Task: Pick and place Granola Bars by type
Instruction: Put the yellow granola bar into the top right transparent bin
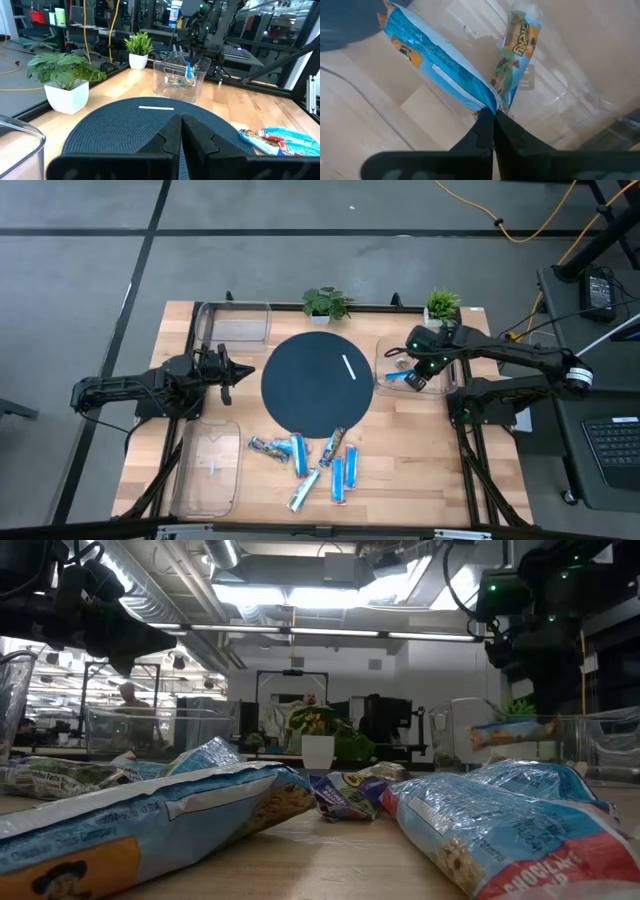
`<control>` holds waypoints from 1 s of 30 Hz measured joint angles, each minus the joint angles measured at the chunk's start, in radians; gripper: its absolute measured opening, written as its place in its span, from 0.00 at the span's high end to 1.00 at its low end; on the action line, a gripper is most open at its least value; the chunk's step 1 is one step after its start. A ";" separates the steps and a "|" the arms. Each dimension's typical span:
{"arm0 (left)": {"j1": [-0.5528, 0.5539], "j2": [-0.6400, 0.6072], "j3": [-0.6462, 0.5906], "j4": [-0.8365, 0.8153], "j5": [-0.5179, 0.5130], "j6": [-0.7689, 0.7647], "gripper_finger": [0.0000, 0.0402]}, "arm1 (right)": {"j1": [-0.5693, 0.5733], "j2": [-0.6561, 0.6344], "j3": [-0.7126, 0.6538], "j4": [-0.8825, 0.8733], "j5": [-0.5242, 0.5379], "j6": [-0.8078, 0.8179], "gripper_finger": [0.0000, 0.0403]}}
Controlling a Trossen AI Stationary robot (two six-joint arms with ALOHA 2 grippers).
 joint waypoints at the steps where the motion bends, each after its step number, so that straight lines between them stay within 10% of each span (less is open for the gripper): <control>1: 0.000 0.000 0.000 0.000 0.000 0.000 0.98 | 0.000 0.000 -0.004 0.002 0.000 0.002 0.99; 30: 0.000 0.000 0.000 0.000 -0.001 0.001 0.99 | 0.000 0.000 -0.132 0.104 -0.059 0.087 0.90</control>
